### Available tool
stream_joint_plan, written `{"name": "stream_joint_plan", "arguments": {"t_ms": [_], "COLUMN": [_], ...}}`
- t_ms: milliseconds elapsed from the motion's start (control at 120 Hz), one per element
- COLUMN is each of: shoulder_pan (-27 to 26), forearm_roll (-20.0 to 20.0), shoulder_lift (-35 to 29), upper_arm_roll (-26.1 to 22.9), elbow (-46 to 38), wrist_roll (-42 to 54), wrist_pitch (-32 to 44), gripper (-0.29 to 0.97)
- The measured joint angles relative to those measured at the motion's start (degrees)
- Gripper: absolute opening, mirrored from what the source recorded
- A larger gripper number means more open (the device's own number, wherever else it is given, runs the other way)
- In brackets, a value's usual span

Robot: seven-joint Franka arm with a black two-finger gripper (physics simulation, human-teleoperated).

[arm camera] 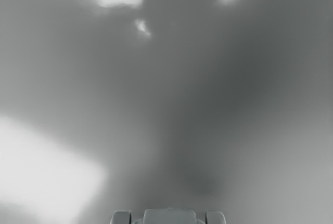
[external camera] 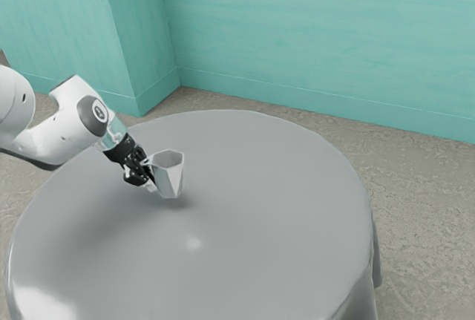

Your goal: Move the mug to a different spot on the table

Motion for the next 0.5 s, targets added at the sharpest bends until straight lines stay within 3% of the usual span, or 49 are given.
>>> {"name": "stream_joint_plan", "arguments": {"t_ms": [500], "shoulder_pan": [0.9], "forearm_roll": [-2.7], "shoulder_lift": [3.3], "upper_arm_roll": [0.0], "elbow": [2.2], "wrist_roll": [6.5], "wrist_pitch": [0.9], "gripper": [0.07]}}
